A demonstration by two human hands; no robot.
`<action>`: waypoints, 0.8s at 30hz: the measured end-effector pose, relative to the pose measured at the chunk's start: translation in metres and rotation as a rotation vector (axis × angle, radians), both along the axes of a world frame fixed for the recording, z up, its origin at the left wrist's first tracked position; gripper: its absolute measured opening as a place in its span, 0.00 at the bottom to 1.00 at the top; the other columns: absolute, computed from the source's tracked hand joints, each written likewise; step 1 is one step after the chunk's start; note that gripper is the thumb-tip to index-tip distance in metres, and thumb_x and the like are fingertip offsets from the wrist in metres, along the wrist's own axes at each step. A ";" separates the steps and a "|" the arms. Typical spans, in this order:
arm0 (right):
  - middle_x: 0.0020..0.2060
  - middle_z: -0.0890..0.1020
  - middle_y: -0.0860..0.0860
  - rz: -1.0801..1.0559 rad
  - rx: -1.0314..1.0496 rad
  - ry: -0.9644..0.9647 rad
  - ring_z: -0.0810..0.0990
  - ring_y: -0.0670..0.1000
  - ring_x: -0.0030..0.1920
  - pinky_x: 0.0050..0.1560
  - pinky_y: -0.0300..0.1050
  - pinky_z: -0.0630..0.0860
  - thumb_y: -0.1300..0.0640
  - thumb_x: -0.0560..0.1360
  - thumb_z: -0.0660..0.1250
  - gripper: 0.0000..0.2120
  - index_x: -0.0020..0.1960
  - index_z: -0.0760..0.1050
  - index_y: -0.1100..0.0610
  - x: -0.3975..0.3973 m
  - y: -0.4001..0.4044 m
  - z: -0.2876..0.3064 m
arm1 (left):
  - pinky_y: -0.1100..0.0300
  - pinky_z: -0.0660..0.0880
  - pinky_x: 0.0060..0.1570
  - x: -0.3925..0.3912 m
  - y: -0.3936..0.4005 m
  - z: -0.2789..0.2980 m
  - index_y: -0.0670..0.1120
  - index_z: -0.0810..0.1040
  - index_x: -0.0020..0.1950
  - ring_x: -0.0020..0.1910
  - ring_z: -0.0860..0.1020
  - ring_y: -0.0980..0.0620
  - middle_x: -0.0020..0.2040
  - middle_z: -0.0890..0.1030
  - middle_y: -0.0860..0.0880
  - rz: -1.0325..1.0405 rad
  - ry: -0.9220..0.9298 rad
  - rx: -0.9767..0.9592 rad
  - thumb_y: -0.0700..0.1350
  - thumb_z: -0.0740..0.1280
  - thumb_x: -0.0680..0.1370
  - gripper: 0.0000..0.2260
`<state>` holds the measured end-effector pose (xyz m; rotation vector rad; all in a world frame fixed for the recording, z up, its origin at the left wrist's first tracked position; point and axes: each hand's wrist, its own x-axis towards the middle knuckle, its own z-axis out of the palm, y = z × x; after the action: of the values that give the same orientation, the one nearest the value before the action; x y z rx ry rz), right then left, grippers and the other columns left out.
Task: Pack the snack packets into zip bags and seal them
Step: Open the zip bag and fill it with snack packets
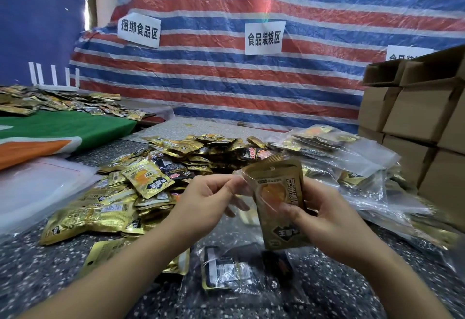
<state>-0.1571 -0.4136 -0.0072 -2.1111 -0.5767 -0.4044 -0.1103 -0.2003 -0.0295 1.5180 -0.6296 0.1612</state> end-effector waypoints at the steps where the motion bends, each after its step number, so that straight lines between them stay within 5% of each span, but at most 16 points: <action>1: 0.49 0.85 0.40 0.009 -0.017 0.009 0.84 0.41 0.50 0.45 0.35 0.79 0.58 0.77 0.71 0.17 0.55 0.78 0.35 0.000 -0.002 0.001 | 0.59 0.78 0.35 0.000 -0.001 0.000 0.49 0.86 0.48 0.39 0.84 0.48 0.43 0.86 0.49 0.003 0.004 -0.006 0.50 0.63 0.78 0.12; 7: 0.52 0.86 0.45 0.088 0.068 0.095 0.84 0.46 0.54 0.51 0.42 0.80 0.54 0.75 0.71 0.12 0.55 0.80 0.40 -0.002 -0.008 0.005 | 0.62 0.78 0.34 0.001 -0.003 0.001 0.55 0.86 0.44 0.38 0.84 0.51 0.40 0.86 0.49 0.015 0.054 -0.080 0.53 0.63 0.77 0.12; 17: 0.51 0.84 0.39 -0.043 -0.139 0.106 0.82 0.40 0.52 0.54 0.49 0.80 0.58 0.80 0.68 0.13 0.57 0.77 0.39 -0.001 -0.002 0.002 | 0.68 0.75 0.36 -0.008 -0.004 0.001 0.52 0.85 0.52 0.39 0.83 0.56 0.41 0.86 0.50 0.013 -0.084 0.010 0.51 0.62 0.78 0.12; 24: 0.45 0.83 0.41 -0.134 -0.129 0.005 0.82 0.43 0.46 0.47 0.52 0.82 0.52 0.79 0.66 0.08 0.55 0.74 0.39 -0.002 0.003 -0.001 | 0.62 0.79 0.38 -0.008 -0.006 0.001 0.55 0.86 0.49 0.41 0.84 0.52 0.43 0.86 0.50 0.053 -0.075 -0.042 0.53 0.63 0.78 0.12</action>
<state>-0.1592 -0.4107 -0.0082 -2.2816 -0.4709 -0.4476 -0.1184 -0.2058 -0.0281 1.4942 -0.6420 0.2715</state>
